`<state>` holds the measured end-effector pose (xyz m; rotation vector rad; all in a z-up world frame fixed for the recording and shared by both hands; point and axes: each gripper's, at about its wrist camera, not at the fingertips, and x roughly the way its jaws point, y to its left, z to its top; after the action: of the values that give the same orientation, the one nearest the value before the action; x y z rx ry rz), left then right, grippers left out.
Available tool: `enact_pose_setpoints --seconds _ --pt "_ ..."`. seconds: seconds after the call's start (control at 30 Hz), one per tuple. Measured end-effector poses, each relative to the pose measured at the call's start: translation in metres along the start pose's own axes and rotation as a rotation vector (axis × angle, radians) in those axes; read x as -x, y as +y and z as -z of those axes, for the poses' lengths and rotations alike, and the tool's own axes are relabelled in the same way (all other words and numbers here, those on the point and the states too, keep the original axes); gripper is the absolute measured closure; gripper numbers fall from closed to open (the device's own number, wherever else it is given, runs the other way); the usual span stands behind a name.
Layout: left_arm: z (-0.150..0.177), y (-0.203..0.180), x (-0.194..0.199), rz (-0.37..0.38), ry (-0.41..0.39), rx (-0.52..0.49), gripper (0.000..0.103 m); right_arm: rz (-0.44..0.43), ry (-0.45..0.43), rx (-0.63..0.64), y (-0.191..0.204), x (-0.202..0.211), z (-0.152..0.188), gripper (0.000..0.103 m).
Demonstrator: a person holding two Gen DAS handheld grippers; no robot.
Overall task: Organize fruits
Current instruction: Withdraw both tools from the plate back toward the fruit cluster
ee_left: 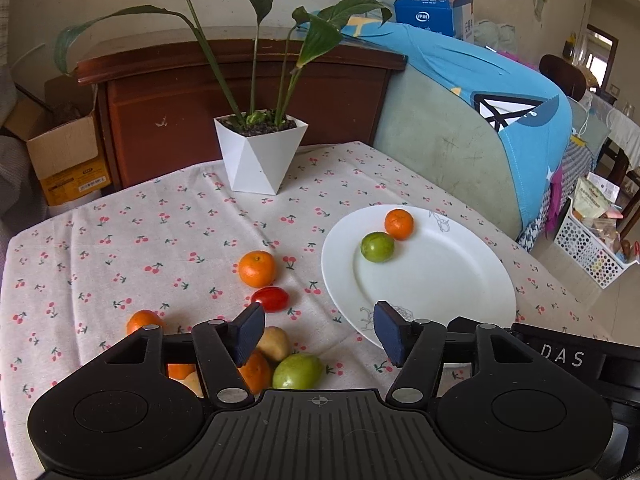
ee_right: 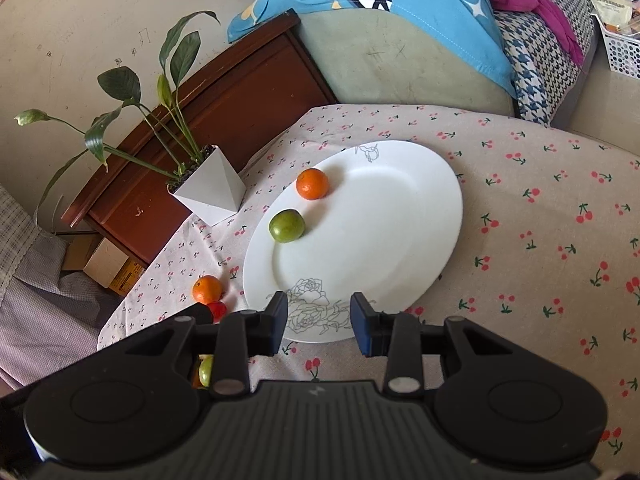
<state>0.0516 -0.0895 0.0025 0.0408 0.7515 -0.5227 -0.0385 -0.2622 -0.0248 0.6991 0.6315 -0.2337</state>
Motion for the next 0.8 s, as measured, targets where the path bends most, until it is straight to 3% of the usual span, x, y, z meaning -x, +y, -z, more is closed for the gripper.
enact_pose_setpoints --seconds 0.37,0.8 --pt "0.011 0.05 0.025 -0.081 -0.008 0.115 0.043 -0.052 0.056 0.079 0.02 -0.008 0.014 0.067" --pt "0.038 0.087 0.038 -0.161 0.017 0.174 0.043 -0.197 0.168 0.208 0.055 -0.021 0.043 0.067"
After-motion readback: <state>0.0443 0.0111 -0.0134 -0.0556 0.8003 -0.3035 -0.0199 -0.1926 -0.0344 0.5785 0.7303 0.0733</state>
